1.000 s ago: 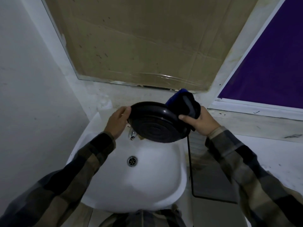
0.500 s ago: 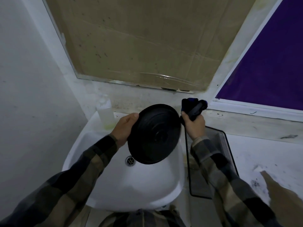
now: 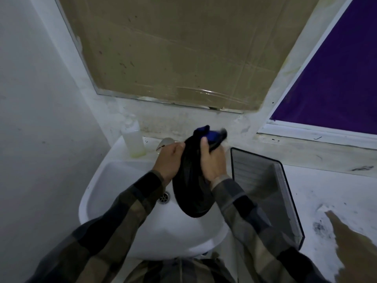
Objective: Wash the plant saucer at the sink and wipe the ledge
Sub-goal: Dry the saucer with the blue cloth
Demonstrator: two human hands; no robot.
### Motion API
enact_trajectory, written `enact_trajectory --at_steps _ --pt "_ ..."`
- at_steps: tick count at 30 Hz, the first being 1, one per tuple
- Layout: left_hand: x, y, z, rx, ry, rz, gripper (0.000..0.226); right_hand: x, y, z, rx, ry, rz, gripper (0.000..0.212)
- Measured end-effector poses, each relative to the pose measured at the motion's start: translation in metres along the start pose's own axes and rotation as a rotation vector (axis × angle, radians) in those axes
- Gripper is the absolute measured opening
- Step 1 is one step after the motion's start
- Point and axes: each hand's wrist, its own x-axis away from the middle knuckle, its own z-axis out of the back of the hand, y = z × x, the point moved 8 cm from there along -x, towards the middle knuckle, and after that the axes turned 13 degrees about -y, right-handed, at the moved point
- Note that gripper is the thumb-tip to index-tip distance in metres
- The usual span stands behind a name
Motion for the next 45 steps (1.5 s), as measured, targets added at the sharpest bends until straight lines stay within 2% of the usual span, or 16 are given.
enact_trajectory --at_steps 2,4,5,7,9,13,15,17,20,24,28,30,34,36,42,45 --pt "-0.002 0.002 0.006 -0.026 0.034 -0.008 0.029 0.018 -0.021 -0.022 0.072 -0.077 0.169 0.049" --pt "-0.005 0.003 0.011 -0.071 0.040 -0.055 0.027 0.024 -0.032 -0.026 0.193 -0.129 0.343 0.047" --pt "-0.005 0.004 0.011 -0.114 0.036 -0.069 0.029 0.013 -0.027 -0.017 0.159 -0.095 0.334 0.047" --pt "-0.004 0.006 0.009 -0.208 0.032 -0.078 0.034 -0.006 -0.003 0.000 -0.049 0.030 0.133 0.037" --pt "-0.005 0.011 0.011 -0.252 0.044 -0.091 0.033 0.003 -0.005 -0.006 -0.125 0.067 0.045 0.044" --pt "-0.002 0.020 0.013 -0.166 0.005 -0.135 0.023 0.022 -0.042 -0.025 0.212 -0.036 0.507 0.053" --pt "0.000 0.023 0.012 -0.154 0.029 -0.157 0.029 -0.005 -0.025 -0.006 0.072 0.024 0.380 0.049" --pt "0.004 0.022 0.015 -0.098 0.080 -0.157 0.039 -0.023 0.007 0.013 -0.142 0.127 0.071 0.041" --pt "0.002 0.012 0.036 0.073 0.201 -0.113 0.032 -0.014 0.052 0.010 -0.349 0.085 -0.248 0.038" --pt "-0.007 0.004 0.052 0.307 0.368 -0.019 0.019 0.026 0.062 -0.018 -0.347 0.100 -0.176 0.020" --pt "-0.009 -0.007 0.044 0.394 0.461 0.068 0.029 0.047 0.049 -0.055 -0.214 0.035 -0.061 0.067" --pt "-0.007 -0.015 0.040 0.425 0.440 0.117 0.031 0.047 0.032 -0.055 -0.140 -0.013 0.016 0.075" --pt "-0.003 -0.011 0.020 0.476 0.200 0.084 0.022 0.036 -0.030 -0.042 0.165 -0.167 0.442 0.065" --pt "-0.002 0.001 0.017 0.439 0.139 0.036 0.020 0.026 -0.040 -0.039 0.238 -0.210 0.535 0.065" --pt "-0.009 0.032 0.025 0.191 0.097 -0.046 0.022 0.007 -0.045 -0.034 0.104 -0.109 0.582 0.062" --pt "-0.010 0.039 0.027 -0.093 0.094 -0.084 0.030 -0.006 -0.036 -0.030 -0.135 -0.025 0.409 0.055"
